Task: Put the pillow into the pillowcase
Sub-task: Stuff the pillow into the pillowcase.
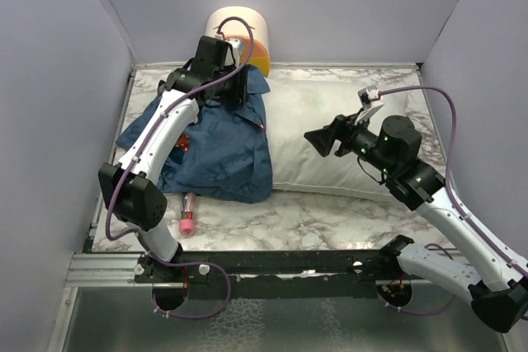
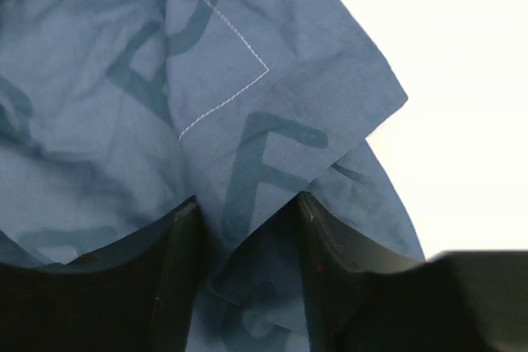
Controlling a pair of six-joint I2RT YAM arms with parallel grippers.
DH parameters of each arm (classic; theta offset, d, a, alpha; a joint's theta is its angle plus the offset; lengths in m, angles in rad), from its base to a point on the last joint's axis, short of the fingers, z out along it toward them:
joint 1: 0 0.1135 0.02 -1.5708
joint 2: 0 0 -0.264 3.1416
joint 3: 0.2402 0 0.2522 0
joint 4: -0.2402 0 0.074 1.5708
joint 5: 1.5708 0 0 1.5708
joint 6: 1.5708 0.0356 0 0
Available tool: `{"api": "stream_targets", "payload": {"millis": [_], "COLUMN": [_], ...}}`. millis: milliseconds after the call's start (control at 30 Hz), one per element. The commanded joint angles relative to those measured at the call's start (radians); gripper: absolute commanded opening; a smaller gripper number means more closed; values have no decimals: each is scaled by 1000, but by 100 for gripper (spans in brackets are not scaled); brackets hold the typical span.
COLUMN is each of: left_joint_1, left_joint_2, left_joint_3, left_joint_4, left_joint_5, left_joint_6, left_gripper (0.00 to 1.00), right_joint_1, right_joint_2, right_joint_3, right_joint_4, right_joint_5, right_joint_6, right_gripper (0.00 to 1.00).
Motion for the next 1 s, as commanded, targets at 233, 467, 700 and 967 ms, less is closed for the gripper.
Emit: {"api": "stream_targets", "payload": {"millis": [233,467,700,967], "left_joint_1": [-9,-82,-119,-117], "left_joint_2": [97,236,371,219], "left_joint_3": [197,185,313,392], "left_joint_4": [244,582,574,280], "left_joint_5": [358,484,466,162], "left_joint_6": [-310,-578,-643,-292], "left_gripper": [0,0,29,84], "right_joint_1": [-132,-143,-155,-163], "right_joint_2": [14,25,15,29], "right_joint_3": [34,39,42,75], "right_joint_4": [-58,-64,-116,-168], "right_joint_5": [-61,-60,-52,-265], "right_joint_6": [-13,-8,-29,-172], "right_gripper": [70,70,70,71]}}
